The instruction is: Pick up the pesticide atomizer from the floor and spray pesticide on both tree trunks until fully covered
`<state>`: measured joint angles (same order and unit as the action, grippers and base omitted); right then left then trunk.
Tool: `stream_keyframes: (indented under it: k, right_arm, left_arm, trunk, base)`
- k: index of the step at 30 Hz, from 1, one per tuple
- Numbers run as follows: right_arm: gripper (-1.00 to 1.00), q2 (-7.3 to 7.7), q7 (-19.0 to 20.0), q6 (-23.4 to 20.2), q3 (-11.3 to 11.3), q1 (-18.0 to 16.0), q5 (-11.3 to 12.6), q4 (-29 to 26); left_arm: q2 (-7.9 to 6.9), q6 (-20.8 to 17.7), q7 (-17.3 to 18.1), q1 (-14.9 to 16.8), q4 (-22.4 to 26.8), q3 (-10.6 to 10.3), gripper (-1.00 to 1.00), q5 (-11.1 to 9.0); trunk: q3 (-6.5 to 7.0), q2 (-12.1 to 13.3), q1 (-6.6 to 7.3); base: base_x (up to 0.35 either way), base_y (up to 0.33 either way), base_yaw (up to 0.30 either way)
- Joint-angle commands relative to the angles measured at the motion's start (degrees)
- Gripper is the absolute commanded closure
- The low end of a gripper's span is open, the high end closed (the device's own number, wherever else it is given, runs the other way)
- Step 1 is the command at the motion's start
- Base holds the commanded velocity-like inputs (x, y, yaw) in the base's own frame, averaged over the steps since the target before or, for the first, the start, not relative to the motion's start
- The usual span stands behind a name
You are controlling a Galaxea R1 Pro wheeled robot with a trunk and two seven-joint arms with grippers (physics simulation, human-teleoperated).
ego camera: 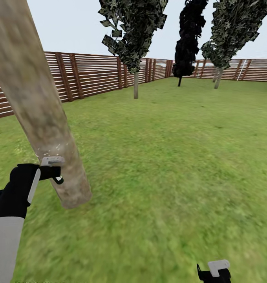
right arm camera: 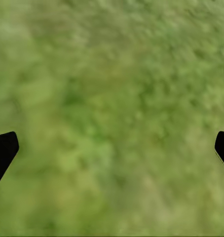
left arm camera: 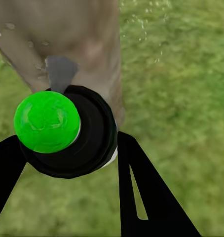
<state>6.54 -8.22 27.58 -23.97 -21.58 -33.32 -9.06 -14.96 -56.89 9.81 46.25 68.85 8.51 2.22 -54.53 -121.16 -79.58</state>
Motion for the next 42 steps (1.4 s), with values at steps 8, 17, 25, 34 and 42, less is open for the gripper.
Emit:
stream_keyframes:
  k: [8,17,25,34,42]
  right_arm:
    - [-1.0,0.12,-0.29,0.19,-0.29,-0.04,-0.61,0.09]
    - [-1.0,-0.03,-0.28,0.19,-0.29,-0.04,-0.61,0.09]
    - [-1.0,-0.04,-0.27,0.19,-0.28,-0.04,-0.61,0.09]
    - [-1.0,-0.04,-0.24,0.19,-0.29,-0.04,-0.61,0.09]
    - [-1.0,-0.04,-0.28,0.19,-0.29,-0.04,-0.61,0.09]
  left_arm:
    - [-0.07,-0.24,0.04,-0.12,0.06,-0.07,1.0,0.41]
    - [-0.86,-0.16,-0.83,-0.34,-0.15,0.25,1.0,0.5]
    - [-1.15,-0.15,-0.84,-0.55,-0.79,2.51,1.0,5.15]
    - [-1.04,-0.15,-0.84,-0.55,-0.82,2.47,1.0,5.25]
    - [-1.07,-0.15,-0.84,-0.57,-0.82,2.64,1.0,5.26]
  trunk:
    - [-0.05,-0.02,-0.01]
    - [-0.05,-0.02,-0.01]
    - [-0.05,-0.02,-0.01]
    - [-0.05,-0.02,-0.01]
    - [-0.05,-0.02,-0.01]
  base:
    - [0.219,-0.2,0.053]
    - [0.15,-0.239,0.103]
    - [0.157,-0.242,0.276]
    - [0.088,-0.256,0.101]
    - [0.031,-0.271,0.001]
